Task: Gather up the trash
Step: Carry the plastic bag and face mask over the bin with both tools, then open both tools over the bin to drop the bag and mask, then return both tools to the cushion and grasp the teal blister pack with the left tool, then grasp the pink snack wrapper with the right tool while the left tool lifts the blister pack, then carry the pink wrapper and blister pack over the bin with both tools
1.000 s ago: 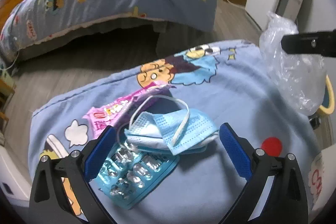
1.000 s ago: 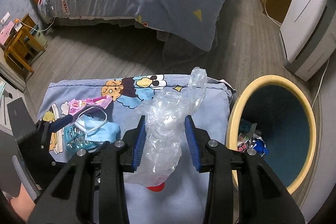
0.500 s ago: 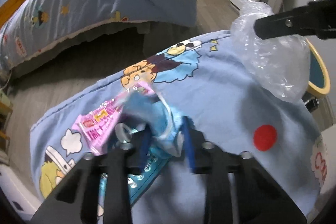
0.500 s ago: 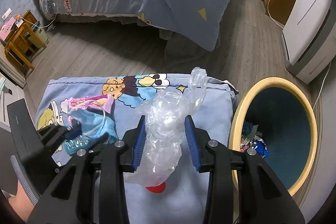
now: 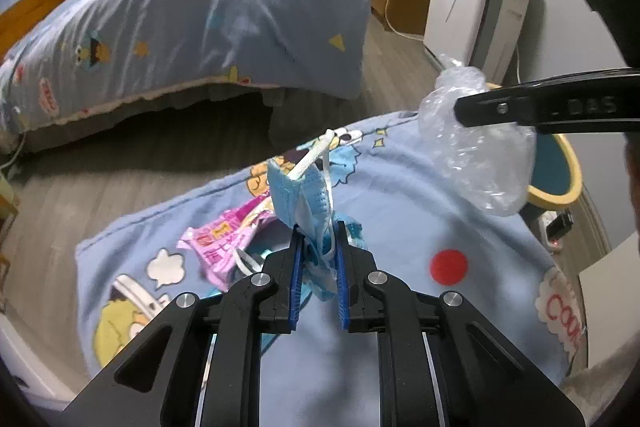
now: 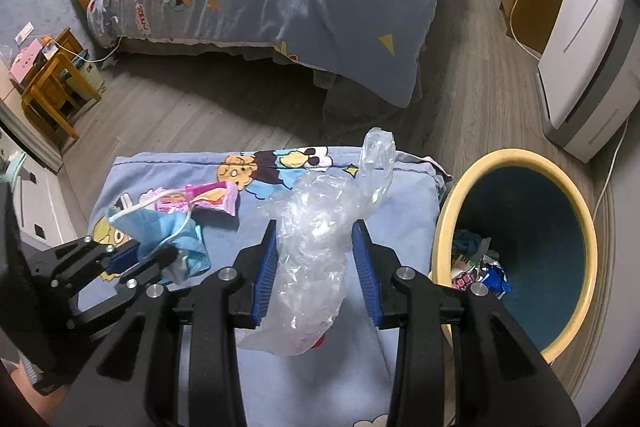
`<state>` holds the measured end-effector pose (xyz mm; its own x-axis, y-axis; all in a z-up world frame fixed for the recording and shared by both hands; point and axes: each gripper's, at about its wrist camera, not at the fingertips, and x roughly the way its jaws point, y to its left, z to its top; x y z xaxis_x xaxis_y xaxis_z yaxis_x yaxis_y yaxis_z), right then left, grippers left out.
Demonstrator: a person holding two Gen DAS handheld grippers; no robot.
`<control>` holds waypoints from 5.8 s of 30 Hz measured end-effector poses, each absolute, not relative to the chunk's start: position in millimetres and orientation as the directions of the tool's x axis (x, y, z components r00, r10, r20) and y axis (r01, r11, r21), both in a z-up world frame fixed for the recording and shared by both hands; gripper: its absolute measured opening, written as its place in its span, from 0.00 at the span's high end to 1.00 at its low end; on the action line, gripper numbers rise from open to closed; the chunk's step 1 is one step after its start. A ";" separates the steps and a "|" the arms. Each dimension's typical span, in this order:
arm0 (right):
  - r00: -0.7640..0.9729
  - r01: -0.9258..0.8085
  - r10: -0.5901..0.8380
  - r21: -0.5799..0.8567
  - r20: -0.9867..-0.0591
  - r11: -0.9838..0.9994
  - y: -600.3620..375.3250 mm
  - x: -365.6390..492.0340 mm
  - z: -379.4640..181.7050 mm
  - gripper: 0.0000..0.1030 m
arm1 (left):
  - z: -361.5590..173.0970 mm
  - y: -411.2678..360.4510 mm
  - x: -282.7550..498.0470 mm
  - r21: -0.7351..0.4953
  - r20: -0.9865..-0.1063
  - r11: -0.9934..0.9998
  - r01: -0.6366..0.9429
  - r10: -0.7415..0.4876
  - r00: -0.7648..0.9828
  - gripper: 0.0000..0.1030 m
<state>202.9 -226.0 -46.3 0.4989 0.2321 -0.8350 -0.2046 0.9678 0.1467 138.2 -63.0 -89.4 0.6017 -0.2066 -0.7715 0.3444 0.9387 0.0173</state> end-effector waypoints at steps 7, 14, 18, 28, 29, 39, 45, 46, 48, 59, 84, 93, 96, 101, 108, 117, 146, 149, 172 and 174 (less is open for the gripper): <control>0.505 -0.241 0.245 0.137 -0.828 0.961 -219.9 192.6 -35.0 0.65 | -64.4 -57.3 117.3 0.057 -0.775 0.943 0.328 -0.166 0.610 0.85; 0.536 -0.245 0.204 0.081 -0.819 0.966 -240.4 178.2 -27.9 0.65 | -60.8 -74.9 116.0 0.048 -0.774 0.941 0.335 -0.177 0.608 0.85; 0.547 -0.214 0.183 0.075 -0.817 0.974 -265.5 175.0 -27.9 0.65 | -59.9 -97.8 116.3 0.044 -0.770 0.929 0.368 -0.203 0.605 0.85; 0.583 -0.104 0.090 0.035 -0.807 0.994 -341.1 174.1 -31.6 0.65 | -66.5 -161.4 117.3 0.027 -0.772 0.885 0.465 -0.277 0.572 0.85; 0.586 -0.092 0.082 0.035 -0.806 0.995 -348.7 174.1 -31.9 0.65 | -67.7 -166.9 117.5 0.026 -0.773 0.881 0.472 -0.282 0.569 0.85; 0.579 0.048 0.050 0.095 -0.814 0.994 -419.4 186.4 -41.5 0.65 | -65.3 -227.6 127.3 0.021 -0.769 0.828 0.560 -0.345 0.539 0.85; 0.543 0.154 0.038 0.145 -0.839 0.977 -456.3 191.4 -62.1 0.65 | -65.3 -273.5 144.2 -0.022 -0.775 0.786 0.618 -0.404 0.486 0.85; 0.536 0.170 0.039 0.152 -0.843 0.974 -460.9 191.0 -65.8 0.65 | -67.0 -281.4 146.7 -0.017 -0.778 0.779 0.626 -0.404 0.482 0.85; 0.524 0.196 0.047 0.174 -0.851 0.965 -469.4 191.3 -73.9 0.65 | -73.7 -298.3 153.0 -0.002 -0.787 0.765 0.644 -0.399 0.471 0.84; 0.522 0.245 0.034 0.187 -0.852 0.951 -484.8 194.2 -88.2 0.49 | -104.4 -327.8 173.1 0.046 -0.799 0.760 0.649 -0.362 0.480 0.48; 0.585 -0.016 0.105 0.119 -0.804 0.993 -344.3 202.2 -36.8 0.06 | -66.7 -119.4 144.2 0.049 -0.771 0.948 0.314 -0.164 0.615 0.07; 0.554 -0.118 0.159 0.112 -0.817 0.987 -258.5 209.8 -38.2 0.06 | -82.2 -14.6 134.6 0.019 -0.785 0.992 0.122 -0.061 0.616 0.07; 0.542 -0.146 0.159 0.094 -0.826 0.985 -235.6 212.6 -42.8 0.06 | -93.9 4.6 133.8 0.031 -0.797 0.994 0.107 -0.040 0.602 0.07; 0.513 -0.185 0.153 0.066 -0.845 0.981 -199.3 224.8 -56.2 0.06 | -109.4 16.6 139.0 0.018 -0.810 0.991 0.134 -0.064 0.583 0.07; 0.481 -0.182 0.146 0.064 -0.865 0.981 -192.8 242.1 -74.0 0.06 | -149.0 0.2 158.8 0.032 -0.845 0.961 0.275 -0.120 0.520 0.07; 0.462 -0.188 0.140 0.058 -0.876 0.981 -191.3 257.6 -87.2 0.06 | -189.6 -18.3 180.5 0.042 -0.901 0.927 0.372 -0.125 0.414 0.06; 0.298 -0.130 0.305 0.278 -0.905 0.952 -99.8 285.2 -146.0 0.39 | -166.7 70.9 120.3 0.101 -0.914 0.930 0.355 -0.054 0.402 0.31; 0.257 -0.102 0.329 0.313 -0.909 0.944 -93.3 287.8 -157.0 0.58 | -164.4 91.2 121.2 0.074 -0.912 0.950 0.304 -0.058 0.406 0.31; 0.382 -0.091 0.295 0.282 -0.876 0.955 -163.6 269.1 -99.7 0.94 | -108.5 52.1 149.0 0.038 -0.827 0.958 0.285 -0.130 0.546 0.31; 0.395 -0.078 0.278 0.269 -0.876 0.960 -180.5 264.4 -95.1 0.94 | -104.0 35.8 149.7 0.043 -0.823 0.950 0.309 -0.142 0.551 0.31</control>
<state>264.4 -180.5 -95.1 0.3948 0.2780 -0.8757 -0.0783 0.9598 0.2695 149.7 35.8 -104.0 0.5505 -0.1425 -0.8226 0.3095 0.9500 0.0426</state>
